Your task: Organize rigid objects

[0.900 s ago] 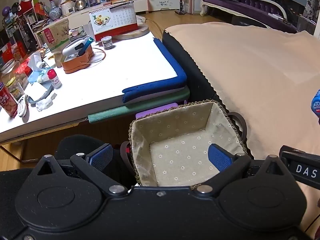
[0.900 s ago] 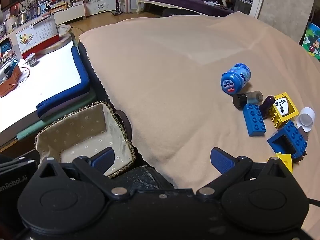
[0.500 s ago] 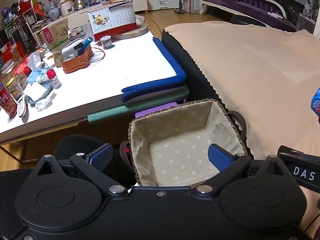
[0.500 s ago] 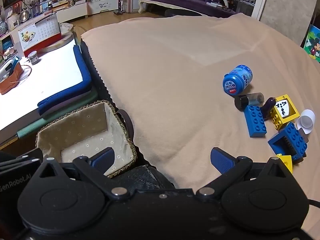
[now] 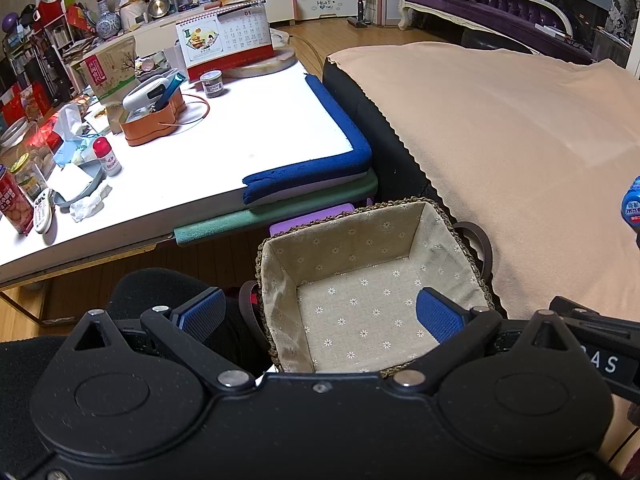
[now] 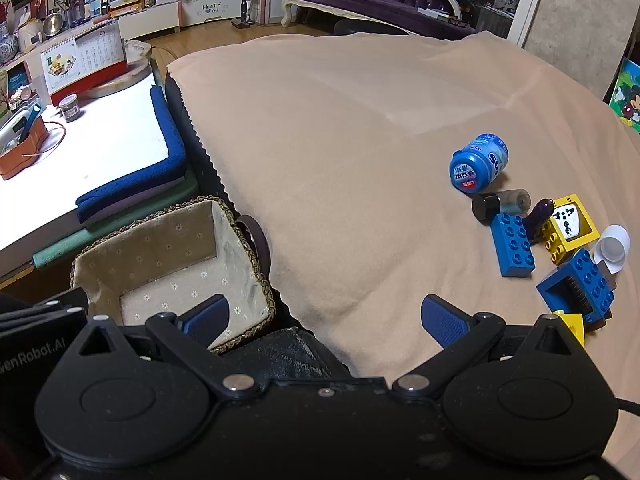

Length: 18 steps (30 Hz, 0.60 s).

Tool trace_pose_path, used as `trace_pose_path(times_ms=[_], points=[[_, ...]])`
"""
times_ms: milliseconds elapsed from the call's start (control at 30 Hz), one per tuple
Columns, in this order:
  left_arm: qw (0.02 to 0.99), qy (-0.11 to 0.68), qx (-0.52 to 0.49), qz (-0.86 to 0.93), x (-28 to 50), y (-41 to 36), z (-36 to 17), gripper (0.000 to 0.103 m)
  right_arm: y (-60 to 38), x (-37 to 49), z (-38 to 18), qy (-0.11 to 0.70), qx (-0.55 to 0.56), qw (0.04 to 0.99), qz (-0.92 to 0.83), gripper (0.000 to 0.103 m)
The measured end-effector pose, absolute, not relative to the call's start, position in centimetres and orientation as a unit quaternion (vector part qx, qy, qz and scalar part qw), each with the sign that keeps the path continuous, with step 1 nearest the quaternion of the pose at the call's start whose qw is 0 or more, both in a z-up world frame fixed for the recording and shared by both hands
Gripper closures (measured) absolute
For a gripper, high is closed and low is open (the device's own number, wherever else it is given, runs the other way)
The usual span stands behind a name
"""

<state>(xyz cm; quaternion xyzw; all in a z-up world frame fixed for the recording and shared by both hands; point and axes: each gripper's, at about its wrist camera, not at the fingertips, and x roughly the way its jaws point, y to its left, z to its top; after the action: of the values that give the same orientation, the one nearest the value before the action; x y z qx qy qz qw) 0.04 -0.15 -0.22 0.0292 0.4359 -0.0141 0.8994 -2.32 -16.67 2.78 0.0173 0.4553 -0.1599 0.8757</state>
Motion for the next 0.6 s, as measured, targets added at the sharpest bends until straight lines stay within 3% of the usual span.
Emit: trace_pose_path(times_ms=[600], points=[[0.899,0.436,0.029,-0.014,0.01,-0.30,-0.41,0.005,-16.55,-2.50,2.79,0.453,0.013,0.878,-0.158,0.001]])
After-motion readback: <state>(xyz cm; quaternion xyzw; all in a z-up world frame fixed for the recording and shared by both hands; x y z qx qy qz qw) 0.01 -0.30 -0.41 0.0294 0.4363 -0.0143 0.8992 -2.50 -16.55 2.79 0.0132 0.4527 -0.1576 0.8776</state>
